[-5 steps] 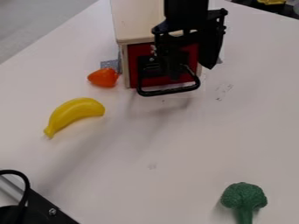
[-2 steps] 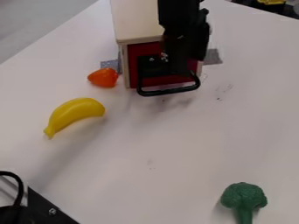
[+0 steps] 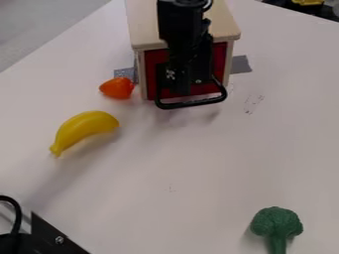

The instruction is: Open the drawer

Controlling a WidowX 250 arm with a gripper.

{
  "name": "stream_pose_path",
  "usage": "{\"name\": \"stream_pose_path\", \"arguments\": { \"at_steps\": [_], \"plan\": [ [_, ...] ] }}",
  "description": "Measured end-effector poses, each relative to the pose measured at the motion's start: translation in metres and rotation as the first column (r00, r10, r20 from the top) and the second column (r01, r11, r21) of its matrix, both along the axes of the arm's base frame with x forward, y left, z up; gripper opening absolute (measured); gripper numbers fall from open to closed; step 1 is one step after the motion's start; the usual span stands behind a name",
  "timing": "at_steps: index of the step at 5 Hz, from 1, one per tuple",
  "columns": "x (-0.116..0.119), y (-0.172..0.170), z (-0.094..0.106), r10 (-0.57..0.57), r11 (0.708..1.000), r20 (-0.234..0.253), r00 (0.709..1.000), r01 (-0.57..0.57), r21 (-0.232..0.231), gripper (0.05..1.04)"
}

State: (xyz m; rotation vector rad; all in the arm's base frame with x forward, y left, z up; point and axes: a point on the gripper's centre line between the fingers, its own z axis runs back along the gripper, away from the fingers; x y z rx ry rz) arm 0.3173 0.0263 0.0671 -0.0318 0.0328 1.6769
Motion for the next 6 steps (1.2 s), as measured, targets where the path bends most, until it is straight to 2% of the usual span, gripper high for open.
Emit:
{"name": "stream_pose_path", "arguments": {
  "at_steps": [1,3,6],
  "plan": [
    [-0.01,0.004,-0.01,0.018,1.0,-0.026,1.0,-0.018,-0.002,0.997],
    [-0.009,0.011,-0.02,0.043,0.999,-0.027,0.999,-0.042,0.02,0.997],
    [-0.014,0.017,-0.03,0.067,0.995,0.031,0.997,-0.069,0.071,0.997]
  ]
}}
